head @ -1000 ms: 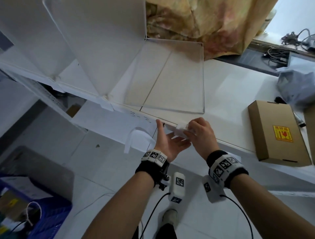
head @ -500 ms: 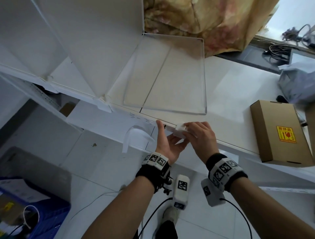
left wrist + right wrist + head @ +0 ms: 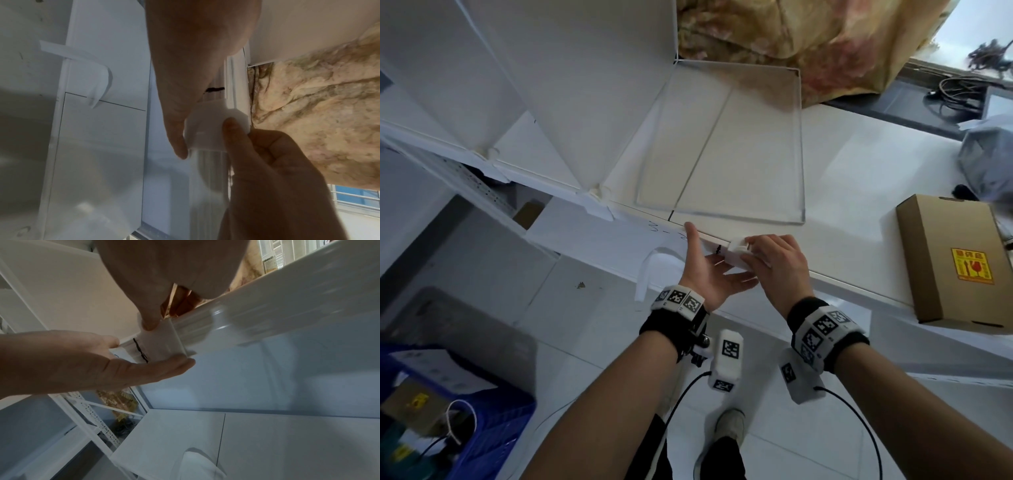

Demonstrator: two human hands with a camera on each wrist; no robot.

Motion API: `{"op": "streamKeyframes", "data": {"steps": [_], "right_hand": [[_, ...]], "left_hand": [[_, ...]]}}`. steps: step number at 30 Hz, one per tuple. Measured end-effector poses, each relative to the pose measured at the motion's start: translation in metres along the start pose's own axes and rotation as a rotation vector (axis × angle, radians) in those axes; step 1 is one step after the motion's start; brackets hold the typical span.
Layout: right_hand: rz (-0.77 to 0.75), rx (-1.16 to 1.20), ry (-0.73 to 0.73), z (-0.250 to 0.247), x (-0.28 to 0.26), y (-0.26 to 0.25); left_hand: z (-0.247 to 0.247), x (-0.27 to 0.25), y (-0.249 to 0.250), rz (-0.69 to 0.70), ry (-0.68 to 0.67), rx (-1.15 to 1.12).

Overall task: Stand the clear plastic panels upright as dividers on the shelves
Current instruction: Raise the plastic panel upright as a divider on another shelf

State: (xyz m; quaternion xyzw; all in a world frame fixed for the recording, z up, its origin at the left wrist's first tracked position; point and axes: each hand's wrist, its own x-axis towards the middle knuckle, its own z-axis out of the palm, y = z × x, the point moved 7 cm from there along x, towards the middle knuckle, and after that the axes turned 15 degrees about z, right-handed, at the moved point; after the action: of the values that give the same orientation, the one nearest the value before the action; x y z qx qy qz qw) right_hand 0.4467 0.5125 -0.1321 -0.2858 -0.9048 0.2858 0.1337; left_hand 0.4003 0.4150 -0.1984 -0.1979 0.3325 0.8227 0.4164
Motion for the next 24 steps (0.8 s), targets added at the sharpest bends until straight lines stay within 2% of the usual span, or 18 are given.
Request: {"op": "streamKeyframes", "data": {"steps": [5, 11, 17, 24], "right_hand": [[-0.011, 0.001, -0.001, 0.0, 0.001, -0.001], [-0.031, 0.034, -0.014, -0.001, 0.003, -0.001], [-0.029, 0.027, 0.011, 0.0, 0.002, 0.001], [-0.03, -0.014, 0.036, 0.0, 0.0, 0.0]], "left_hand": [[0.013, -0.003, -0.006, -0.058, -0.094, 0.056], [0.006, 0.005, 0.002, -0.004, 0.032, 0.042], [0.006, 0.008, 0.009, -0.043, -0.014, -0.03], [-0.002, 0.007, 0.012, -0.026, 0.082, 0.037]]}}
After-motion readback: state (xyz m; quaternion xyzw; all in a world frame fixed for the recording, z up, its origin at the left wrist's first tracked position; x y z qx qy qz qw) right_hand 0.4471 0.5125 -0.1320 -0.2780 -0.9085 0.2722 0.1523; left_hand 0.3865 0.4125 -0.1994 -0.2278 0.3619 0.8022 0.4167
